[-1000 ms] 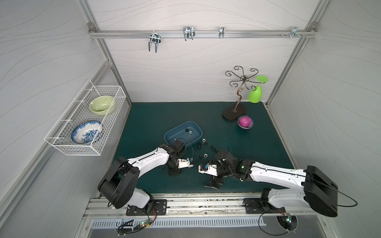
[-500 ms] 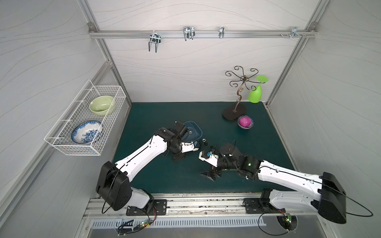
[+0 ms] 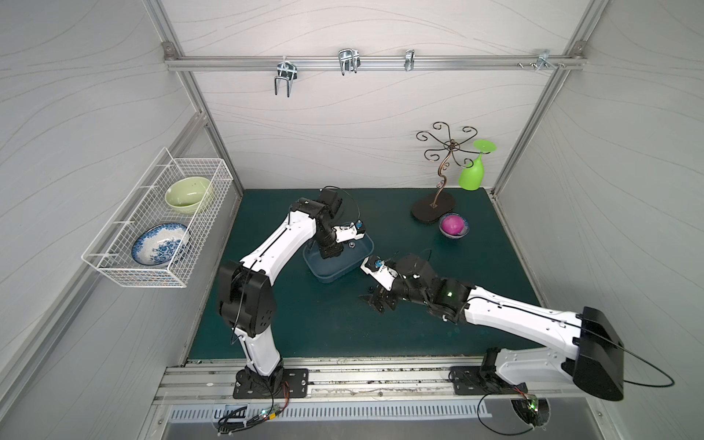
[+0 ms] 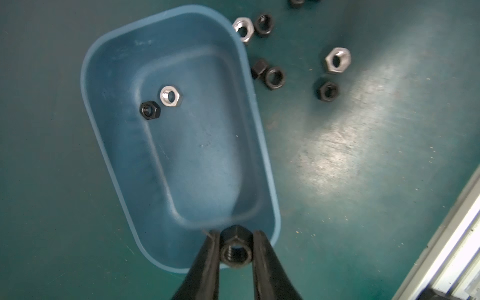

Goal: Put the nuts on the desktop into the storage box
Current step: Place the nut in the storage box.

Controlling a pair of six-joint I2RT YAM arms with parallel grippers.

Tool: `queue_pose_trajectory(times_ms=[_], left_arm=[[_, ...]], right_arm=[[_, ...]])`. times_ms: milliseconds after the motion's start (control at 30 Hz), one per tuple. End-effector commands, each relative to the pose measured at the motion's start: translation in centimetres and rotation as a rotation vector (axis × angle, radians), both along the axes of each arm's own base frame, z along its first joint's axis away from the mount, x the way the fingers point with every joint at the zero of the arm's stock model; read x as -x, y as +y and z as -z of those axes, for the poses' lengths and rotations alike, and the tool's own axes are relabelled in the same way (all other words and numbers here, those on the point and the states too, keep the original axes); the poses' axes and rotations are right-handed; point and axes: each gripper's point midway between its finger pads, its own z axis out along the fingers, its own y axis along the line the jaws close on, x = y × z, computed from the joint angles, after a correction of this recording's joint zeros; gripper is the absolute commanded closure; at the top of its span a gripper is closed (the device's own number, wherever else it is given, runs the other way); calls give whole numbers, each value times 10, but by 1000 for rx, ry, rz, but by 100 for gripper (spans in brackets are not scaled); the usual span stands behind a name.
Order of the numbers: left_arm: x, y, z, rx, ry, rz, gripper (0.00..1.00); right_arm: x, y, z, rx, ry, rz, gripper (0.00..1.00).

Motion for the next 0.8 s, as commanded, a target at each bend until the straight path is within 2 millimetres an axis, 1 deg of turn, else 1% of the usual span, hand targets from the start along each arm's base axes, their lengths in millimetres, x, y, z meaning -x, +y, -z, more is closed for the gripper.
queue_pose_trajectory(times_ms=[0,67,200,300,400,500,633,767], left_arm=[[-15,5,7,12,28,-40,75],[-24,9,17,17,42,-73,75],[-41,15,41,9,48,-128,75],[-50,14,56,24,52,-154,74],[-54,9,66,47,59,-165,74],[-60,7,72,51,57,-175,74],[-61,7,85,41,79,-184,75],[-63,12,100,8,91,-199,76]], right_arm=[[-32,1,-13,-47,-23,184,1],[-35,2,-10,-42,-20,199,1],[-34,3,2,-29,-4,202,1],[-36,4,15,-14,26,220,1],[-39,5,28,-27,113,290,1],[-40,8,36,-27,175,332,1],[-43,9,39,-6,211,378,1],[-43,18,32,-41,199,370,1]])
